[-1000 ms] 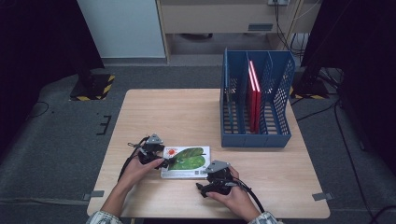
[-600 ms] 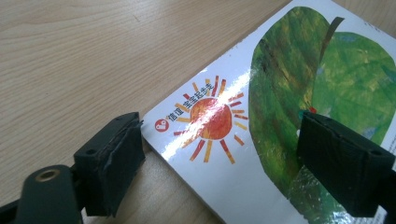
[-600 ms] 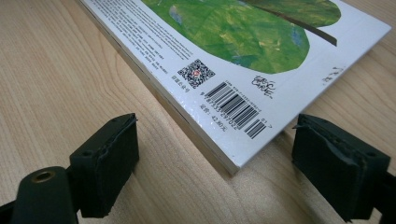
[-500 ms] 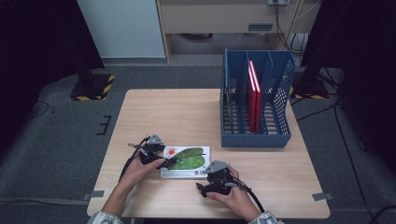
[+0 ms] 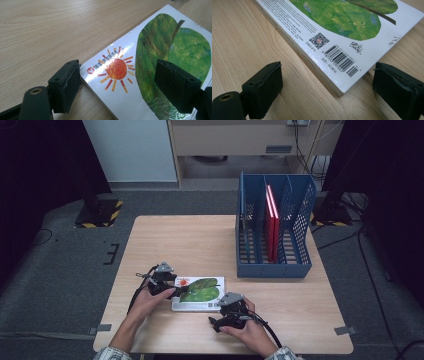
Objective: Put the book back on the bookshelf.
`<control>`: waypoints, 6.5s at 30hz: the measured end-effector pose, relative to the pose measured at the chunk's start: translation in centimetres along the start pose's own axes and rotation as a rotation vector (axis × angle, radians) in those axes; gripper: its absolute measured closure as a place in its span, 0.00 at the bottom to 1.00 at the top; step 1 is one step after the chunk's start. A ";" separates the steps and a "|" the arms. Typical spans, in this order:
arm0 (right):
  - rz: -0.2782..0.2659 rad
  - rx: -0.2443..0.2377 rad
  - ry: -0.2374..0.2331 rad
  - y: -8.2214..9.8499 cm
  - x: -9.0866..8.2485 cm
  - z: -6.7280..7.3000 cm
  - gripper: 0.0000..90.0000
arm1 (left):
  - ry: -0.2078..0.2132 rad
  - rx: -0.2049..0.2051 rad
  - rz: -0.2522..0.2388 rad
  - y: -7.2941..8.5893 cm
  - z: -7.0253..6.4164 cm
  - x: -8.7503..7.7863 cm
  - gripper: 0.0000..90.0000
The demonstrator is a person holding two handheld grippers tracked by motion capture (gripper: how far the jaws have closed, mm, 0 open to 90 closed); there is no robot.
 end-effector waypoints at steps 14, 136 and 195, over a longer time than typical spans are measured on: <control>-0.009 0.035 0.035 -0.6 1.1 -0.1 0.01 | -0.004 -0.006 -0.012 -0.5 -0.1 -0.5 0.23; -0.011 0.082 0.088 -2.5 3.0 -0.1 0.00 | -0.076 -0.094 -0.039 -1.8 1.4 -1.6 0.27; -0.048 0.216 0.153 -3.3 3.3 -0.3 0.04 | -0.063 -0.130 -0.057 -0.6 0.8 -2.5 0.11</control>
Point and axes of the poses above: each handheld gripper's, and its own axes: x roughly forward along the jaws, y roughly out of its underside, z roughly to its left, the point moved 9 cm from there along x, roughly forward along the jaws, and after that the axes turned 2 degrees about x, right-handed, at the moved point
